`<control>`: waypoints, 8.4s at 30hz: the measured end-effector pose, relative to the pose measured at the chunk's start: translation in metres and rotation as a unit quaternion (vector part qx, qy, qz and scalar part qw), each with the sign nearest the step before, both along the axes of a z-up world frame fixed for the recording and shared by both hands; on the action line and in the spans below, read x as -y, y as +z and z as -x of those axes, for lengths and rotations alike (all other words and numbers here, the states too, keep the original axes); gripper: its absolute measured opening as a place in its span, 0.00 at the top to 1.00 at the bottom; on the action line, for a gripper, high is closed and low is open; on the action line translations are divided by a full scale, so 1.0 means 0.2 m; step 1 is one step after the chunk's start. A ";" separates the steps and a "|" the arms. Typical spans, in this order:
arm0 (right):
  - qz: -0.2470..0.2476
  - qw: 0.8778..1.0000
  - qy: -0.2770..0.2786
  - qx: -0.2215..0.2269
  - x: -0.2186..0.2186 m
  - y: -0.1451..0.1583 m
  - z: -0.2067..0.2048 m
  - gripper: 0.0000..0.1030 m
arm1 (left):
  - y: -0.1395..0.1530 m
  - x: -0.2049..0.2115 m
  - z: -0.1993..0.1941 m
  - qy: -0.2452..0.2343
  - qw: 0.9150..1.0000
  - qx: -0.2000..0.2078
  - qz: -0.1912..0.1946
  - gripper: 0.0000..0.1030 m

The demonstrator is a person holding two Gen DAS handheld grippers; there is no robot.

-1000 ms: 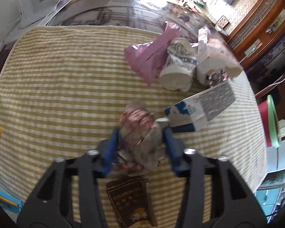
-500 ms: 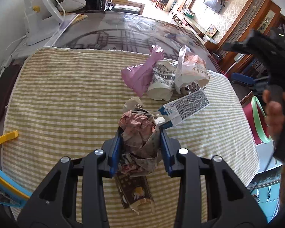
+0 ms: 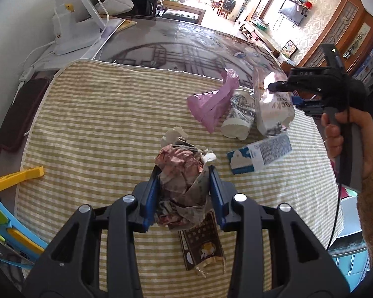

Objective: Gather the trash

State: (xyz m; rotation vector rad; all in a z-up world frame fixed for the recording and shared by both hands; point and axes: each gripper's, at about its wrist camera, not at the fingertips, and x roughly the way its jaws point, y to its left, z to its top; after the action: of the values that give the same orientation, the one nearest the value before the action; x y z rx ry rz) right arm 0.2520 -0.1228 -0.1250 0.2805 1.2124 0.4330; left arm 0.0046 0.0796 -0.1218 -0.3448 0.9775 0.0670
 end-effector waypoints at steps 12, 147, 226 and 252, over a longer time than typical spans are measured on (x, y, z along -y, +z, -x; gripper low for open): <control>-0.068 0.995 0.058 0.049 0.21 0.33 0.37 0.75 | 0.09 0.07 -0.10 -0.023 0.999 0.028 0.009 0.65; 0.015 0.948 -0.264 0.174 2.57 0.36 0.87 0.38 | 0.42 2.55 -0.69 -0.285 0.953 0.100 -0.038 0.63; -0.039 0.999 0.000 -0.038 0.00 0.00 0.64 0.31 | -0.24 0.25 0.21 -0.012 0.995 -0.093 -0.017 0.59; 0.047 0.997 0.049 -0.030 -0.36 -0.18 0.44 0.59 | -0.18 0.10 0.23 0.006 0.996 -0.081 -0.038 0.57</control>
State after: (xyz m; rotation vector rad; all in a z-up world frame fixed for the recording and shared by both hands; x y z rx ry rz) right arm 0.1636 -0.0511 -0.1601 0.1546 1.3058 0.4533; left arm -0.0409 0.0590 -0.1570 -0.2790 1.1306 0.1442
